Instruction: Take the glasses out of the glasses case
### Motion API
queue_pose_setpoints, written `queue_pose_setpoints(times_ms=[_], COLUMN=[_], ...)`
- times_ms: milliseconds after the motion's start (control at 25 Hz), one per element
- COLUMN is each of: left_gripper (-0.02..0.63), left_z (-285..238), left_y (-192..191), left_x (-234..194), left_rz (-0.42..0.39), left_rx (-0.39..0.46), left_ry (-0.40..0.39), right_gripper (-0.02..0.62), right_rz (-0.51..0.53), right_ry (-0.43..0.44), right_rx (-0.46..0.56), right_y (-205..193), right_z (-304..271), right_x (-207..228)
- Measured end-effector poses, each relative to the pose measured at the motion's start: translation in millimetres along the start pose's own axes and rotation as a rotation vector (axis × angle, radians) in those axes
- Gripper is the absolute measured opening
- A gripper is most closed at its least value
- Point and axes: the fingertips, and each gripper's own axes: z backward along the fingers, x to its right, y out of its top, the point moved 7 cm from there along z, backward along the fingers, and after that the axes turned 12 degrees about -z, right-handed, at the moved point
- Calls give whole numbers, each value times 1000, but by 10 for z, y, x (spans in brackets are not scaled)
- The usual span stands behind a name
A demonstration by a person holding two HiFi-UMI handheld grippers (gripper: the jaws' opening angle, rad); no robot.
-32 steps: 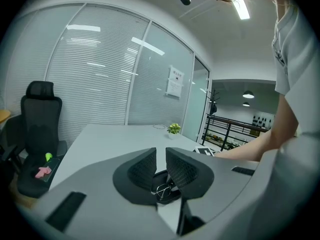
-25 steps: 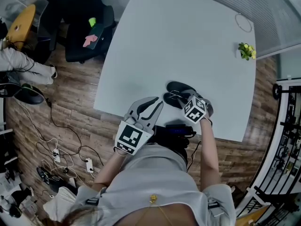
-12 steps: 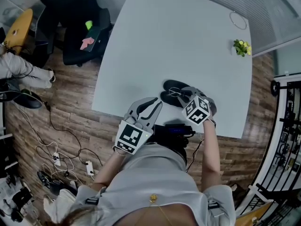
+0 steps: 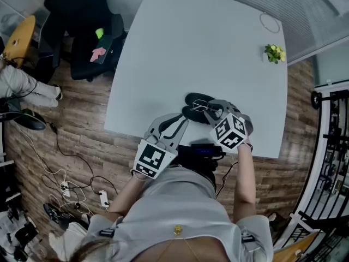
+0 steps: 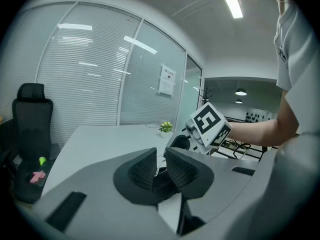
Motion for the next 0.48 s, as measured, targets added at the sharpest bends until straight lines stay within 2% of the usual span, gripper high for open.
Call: queue_pose_setpoints(times_ms=[480], left_gripper=[66], left_z=[33], left_y=[5], left_x=[19], left_rz=[-8], left_rx=[6], left_ry=[-15], right_gripper=[104], right_rz=[19], right_ry=[-63], right_rx=[70], right_y=[198], right_z=[249], right_x=[-52])
